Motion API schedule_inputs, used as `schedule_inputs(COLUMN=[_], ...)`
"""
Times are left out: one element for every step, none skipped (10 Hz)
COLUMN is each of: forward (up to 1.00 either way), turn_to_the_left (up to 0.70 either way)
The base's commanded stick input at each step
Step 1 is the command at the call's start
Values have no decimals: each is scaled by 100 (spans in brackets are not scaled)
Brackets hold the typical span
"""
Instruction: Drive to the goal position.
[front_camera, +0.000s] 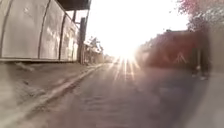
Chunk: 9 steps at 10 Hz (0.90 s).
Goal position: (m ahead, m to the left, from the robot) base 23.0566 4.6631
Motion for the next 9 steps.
schedule_inputs(forward=[100, 100, 100, 100, 100, 100, 100, 100, 100], turn_to_the_left=[0, 0, 0, 0, 0, 0, 0, 0, 0])
